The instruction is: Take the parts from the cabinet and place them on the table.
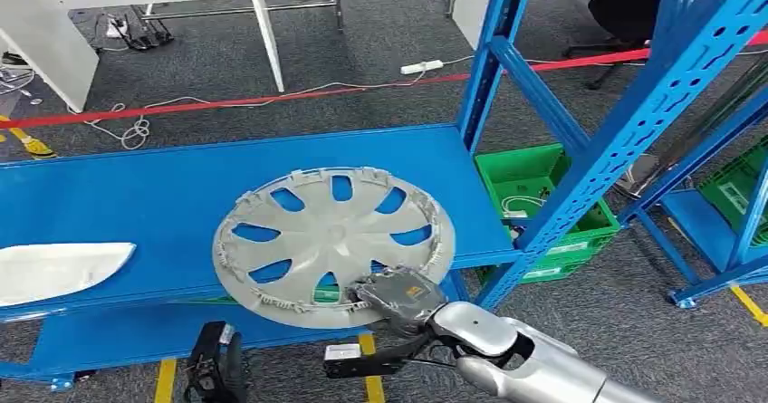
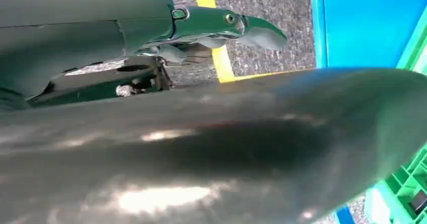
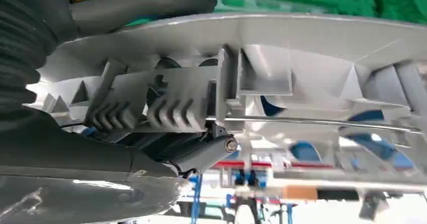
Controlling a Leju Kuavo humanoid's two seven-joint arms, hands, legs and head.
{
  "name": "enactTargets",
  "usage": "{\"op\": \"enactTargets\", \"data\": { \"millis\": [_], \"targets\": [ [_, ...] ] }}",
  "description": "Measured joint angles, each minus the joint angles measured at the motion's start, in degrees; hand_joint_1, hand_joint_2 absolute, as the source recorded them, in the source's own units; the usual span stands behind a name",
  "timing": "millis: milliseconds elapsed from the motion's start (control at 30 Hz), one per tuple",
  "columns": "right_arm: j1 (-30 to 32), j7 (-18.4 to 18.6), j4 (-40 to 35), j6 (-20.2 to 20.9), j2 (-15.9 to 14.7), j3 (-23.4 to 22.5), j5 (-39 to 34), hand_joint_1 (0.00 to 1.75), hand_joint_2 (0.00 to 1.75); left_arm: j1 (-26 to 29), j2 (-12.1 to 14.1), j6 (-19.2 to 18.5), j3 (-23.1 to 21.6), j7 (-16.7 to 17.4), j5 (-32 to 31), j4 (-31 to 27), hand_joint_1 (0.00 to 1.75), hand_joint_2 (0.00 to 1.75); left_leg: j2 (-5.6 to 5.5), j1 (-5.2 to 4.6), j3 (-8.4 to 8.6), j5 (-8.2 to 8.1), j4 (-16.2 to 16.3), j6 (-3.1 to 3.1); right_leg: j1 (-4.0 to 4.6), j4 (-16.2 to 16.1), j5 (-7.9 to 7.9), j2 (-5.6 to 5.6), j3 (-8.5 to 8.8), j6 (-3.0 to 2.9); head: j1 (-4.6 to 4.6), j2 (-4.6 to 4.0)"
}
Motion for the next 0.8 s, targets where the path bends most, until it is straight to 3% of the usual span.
{"op": "enactTargets", "data": {
  "millis": [100, 200, 233, 500, 800],
  "targets": [
    [0.2, -1.9, -1.6, -3.9, 0.0, -0.6, 0.6, 1.75, 1.75, 0.0, 0.0, 1.8, 0.4, -1.1, -0.5, 0.0, 0.00, 0.00, 0.00, 0.00, -0.01, 0.00, 0.0, 0.00, 0.00, 0.0, 0.00, 0.00, -0.01, 0.00, 0.00, 0.00],
    [0.2, -6.3, -5.6, -11.7, 0.2, -1.3, -0.1, 1.75, 1.75, 0.0, 0.0, 5.4, 0.8, -2.9, -1.3, 0.0, 0.00, 0.00, 0.00, 0.00, -0.10, 0.01, 0.0, 0.00, 0.00, 0.0, 0.02, 0.00, -0.05, 0.00, 0.02, 0.00],
    [-0.5, -6.3, -8.6, -13.2, 0.4, -1.5, -0.7, 1.75, 1.75, 0.0, 0.0, 6.4, 0.8, -3.3, -1.6, 0.0, 0.00, 0.00, 0.02, 0.00, -0.14, 0.02, 0.0, 0.00, 0.00, 0.1, 0.04, 0.02, -0.11, -0.03, 0.00, 0.00],
    [-10.9, -10.6, -19.0, -19.9, 0.8, -1.8, -6.7, 1.75, 1.75, -0.5, -0.1, 9.2, 0.8, -3.6, -3.7, 0.0, 0.00, 0.00, 0.10, 0.00, -0.31, 0.17, 0.0, 0.06, 0.00, 0.0, 0.17, -0.01, -0.31, -0.02, 0.00, -0.02],
    [-12.8, -12.7, -25.1, -24.5, 0.8, -2.2, -8.2, 1.75, 1.75, -1.2, -0.1, 8.7, 0.7, -2.2, -4.9, 0.0, 0.00, 0.00, 0.11, 0.00, -0.38, 0.17, 0.0, 0.06, 0.00, 0.0, 0.18, 0.00, -0.38, -0.01, 0.00, 0.00]
  ]
}}
